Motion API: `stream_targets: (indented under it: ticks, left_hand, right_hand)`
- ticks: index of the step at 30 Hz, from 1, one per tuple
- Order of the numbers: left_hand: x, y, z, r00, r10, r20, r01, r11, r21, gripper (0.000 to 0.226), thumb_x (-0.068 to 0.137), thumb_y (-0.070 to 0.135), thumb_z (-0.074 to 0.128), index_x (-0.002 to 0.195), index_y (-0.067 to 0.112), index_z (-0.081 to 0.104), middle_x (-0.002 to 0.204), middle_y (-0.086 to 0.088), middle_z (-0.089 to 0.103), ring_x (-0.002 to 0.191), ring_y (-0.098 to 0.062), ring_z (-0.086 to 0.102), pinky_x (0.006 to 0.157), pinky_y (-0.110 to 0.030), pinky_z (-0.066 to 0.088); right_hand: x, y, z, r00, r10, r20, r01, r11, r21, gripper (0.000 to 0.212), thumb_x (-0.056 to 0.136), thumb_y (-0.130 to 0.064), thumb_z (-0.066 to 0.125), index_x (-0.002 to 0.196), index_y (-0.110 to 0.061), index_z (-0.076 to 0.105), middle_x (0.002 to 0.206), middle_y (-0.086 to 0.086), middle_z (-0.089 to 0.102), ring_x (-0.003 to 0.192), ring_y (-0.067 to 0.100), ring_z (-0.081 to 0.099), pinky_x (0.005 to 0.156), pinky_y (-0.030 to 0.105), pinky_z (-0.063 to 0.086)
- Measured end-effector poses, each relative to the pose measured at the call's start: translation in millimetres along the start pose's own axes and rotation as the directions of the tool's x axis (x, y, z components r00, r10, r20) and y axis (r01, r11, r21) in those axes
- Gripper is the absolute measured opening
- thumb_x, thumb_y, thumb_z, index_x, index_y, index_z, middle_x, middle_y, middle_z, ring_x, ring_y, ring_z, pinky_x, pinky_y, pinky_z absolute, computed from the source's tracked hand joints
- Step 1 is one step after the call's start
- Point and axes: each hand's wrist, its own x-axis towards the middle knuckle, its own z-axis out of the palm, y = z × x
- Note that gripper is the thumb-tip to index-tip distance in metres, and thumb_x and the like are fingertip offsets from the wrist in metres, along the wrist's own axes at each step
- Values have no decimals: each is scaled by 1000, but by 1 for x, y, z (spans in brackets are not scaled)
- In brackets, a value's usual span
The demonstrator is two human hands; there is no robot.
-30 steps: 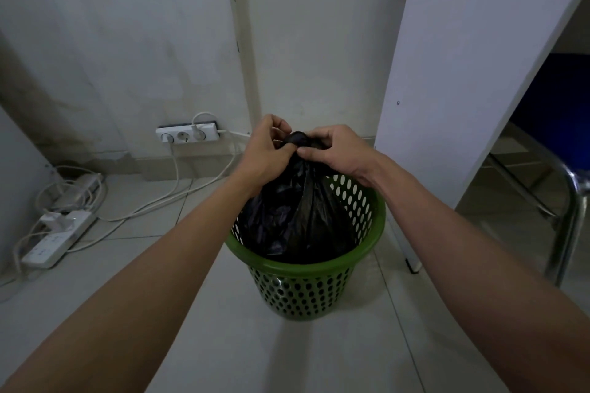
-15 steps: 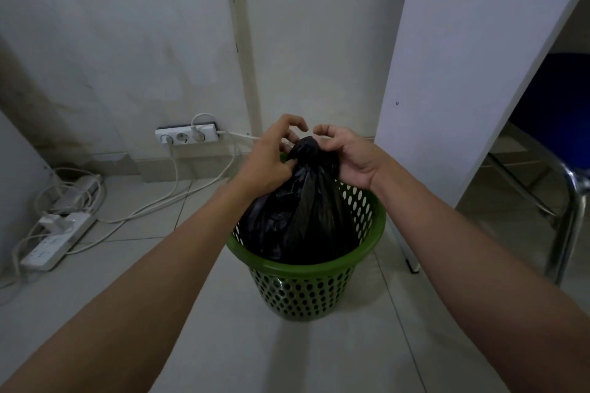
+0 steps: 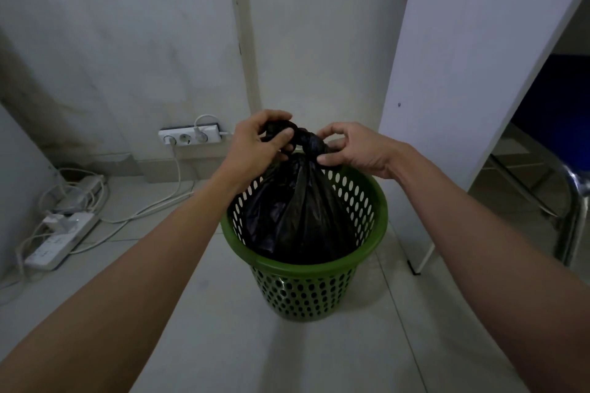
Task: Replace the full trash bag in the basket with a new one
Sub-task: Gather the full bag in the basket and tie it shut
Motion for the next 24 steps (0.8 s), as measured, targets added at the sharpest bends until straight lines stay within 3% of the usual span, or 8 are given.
stream_targets:
  ticks: [3, 5, 8, 14, 17, 21, 24]
  left_hand:
    - [1, 1, -9, 999, -42, 18, 42, 999, -29, 14, 91, 3, 69, 103, 9, 70, 92, -11, 70, 69, -13, 71, 63, -26, 61]
    - [0, -2, -16, 996, -83, 20, 84, 996, -27, 9, 90, 0, 70, 94, 8, 70, 84, -13, 71, 66, -12, 71, 61, -23, 60]
    - [-3, -13, -29, 990, -138, 20, 138, 990, -20, 9, 89, -1, 70, 87, 8, 71, 75, -13, 69, 63, -16, 67, 61, -24, 60]
    - [-10, -21, -39, 981, -193, 22, 194, 977, -86, 13, 91, -6, 65, 87, 5, 70, 73, -12, 64, 61, -14, 64, 59, -20, 58]
    - [-7, -19, -36, 975, -224, 5, 223, 970, -99, 9, 93, -3, 64, 89, 4, 68, 78, -11, 66, 63, -15, 67, 59, -21, 58]
    - [-7, -23, -34, 960, -278, -37, 267, 946, -181, 9, 96, 1, 62, 89, 6, 65, 89, -10, 70, 74, -17, 73, 62, -27, 61]
    - [-12, -29, -38, 956, -292, 12, 289, 940, -181, 12, 96, 0, 60, 88, 7, 64, 92, -10, 68, 85, -22, 72, 67, -30, 63]
  right_hand:
    - [-4, -2, -4, 988, -81, -133, 44, 965, -258, 22, 89, -3, 72, 109, -13, 70, 99, 8, 78, 87, 15, 74, 80, 25, 58]
    - [-6, -2, -9, 961, -175, -216, 101, 944, -314, 20, 90, -2, 71, 107, -11, 74, 94, 3, 77, 82, 7, 73, 76, 16, 55]
    - [-10, -1, -20, 921, -256, -295, 119, 903, -412, 19, 90, -3, 72, 103, -16, 76, 80, -3, 74, 63, -2, 67, 63, 13, 50]
    - [-13, 0, -28, 911, -249, -328, 89, 896, -435, 16, 92, -3, 68, 95, -17, 76, 81, 10, 74, 62, 13, 65, 61, 31, 59]
    - [-10, -1, -26, 907, -239, -347, 64, 892, -447, 16, 95, -3, 64, 99, -13, 76, 79, 10, 72, 57, 11, 61, 49, 26, 53]
    - [-4, 1, -17, 889, -226, -399, 56, 917, -395, 16, 98, -3, 60, 95, -13, 73, 76, 7, 66, 57, 14, 57, 56, 33, 57]
    - [-5, 2, -17, 889, -220, -401, 32, 904, -426, 16, 97, -3, 61, 95, -12, 74, 81, 7, 68, 53, 14, 56, 57, 31, 56]
